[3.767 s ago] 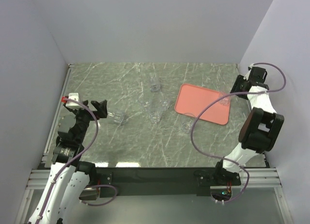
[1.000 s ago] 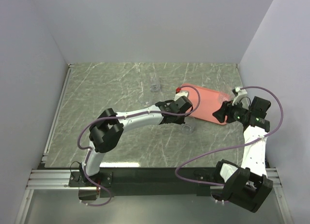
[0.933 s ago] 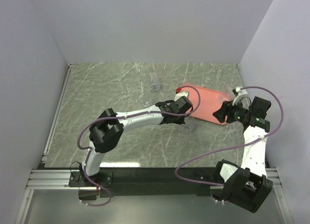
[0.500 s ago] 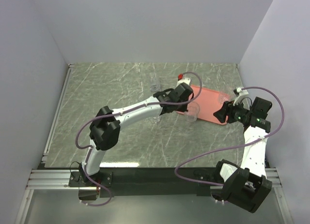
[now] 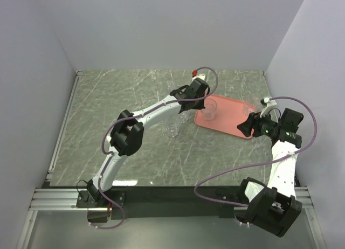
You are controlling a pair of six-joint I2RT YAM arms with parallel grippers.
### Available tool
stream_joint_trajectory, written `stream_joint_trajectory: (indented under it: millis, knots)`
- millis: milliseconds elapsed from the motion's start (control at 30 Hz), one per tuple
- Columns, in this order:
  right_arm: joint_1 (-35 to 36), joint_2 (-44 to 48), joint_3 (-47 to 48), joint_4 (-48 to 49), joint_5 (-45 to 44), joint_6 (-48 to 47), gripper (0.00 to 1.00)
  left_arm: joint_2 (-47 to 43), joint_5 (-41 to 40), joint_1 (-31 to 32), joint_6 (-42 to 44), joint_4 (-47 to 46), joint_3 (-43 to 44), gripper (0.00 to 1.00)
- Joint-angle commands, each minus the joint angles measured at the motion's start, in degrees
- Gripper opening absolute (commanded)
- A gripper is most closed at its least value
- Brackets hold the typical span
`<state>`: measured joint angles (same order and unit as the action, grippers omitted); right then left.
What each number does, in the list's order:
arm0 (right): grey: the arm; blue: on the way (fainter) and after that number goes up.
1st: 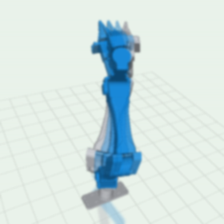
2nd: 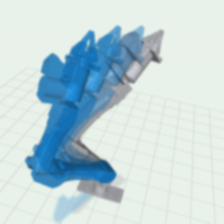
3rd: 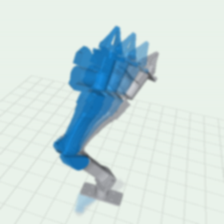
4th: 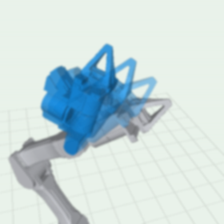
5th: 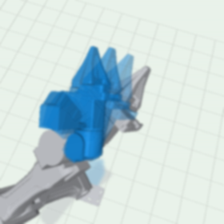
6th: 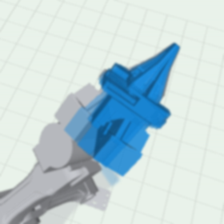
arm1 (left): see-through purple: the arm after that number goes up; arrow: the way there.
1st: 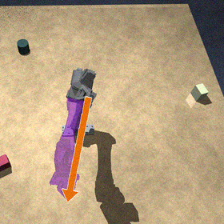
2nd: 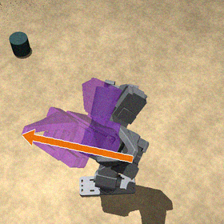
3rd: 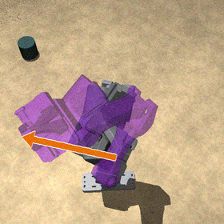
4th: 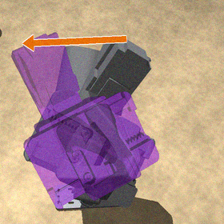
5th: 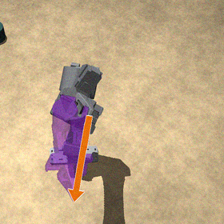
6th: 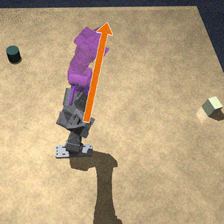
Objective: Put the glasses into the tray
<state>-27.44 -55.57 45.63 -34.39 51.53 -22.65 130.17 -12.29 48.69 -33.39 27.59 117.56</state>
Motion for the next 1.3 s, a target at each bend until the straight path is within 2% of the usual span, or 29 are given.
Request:
stream_joint_trajectory:
  millis: [0,467,700,800,1267]
  knots:
    - [-0.4,1.2,0.3,-0.1,1.9,-0.6,0.63,0.8,1.6,-1.3,1.2,-5.4,4.9,0.0]
    - [-0.7,1.1,0.3,0.1,2.6,-0.5,0.63,7.7,0.7,-3.8,1.3,-15.6,10.1,0.02]
    - [-0.8,1.3,0.2,0.2,2.5,-0.5,0.63,10.3,-2.9,-3.9,1.2,-18.4,12.3,0.04]
    - [-0.9,1.3,0.2,0.3,2.5,-0.5,0.63,10.7,-3.7,-4.0,1.1,-19.1,12.2,0.07]
    - [-0.9,1.5,0.1,0.4,2.3,-0.4,0.63,13.3,-5.5,-4.0,1.0,-18.1,13.8,0.11]
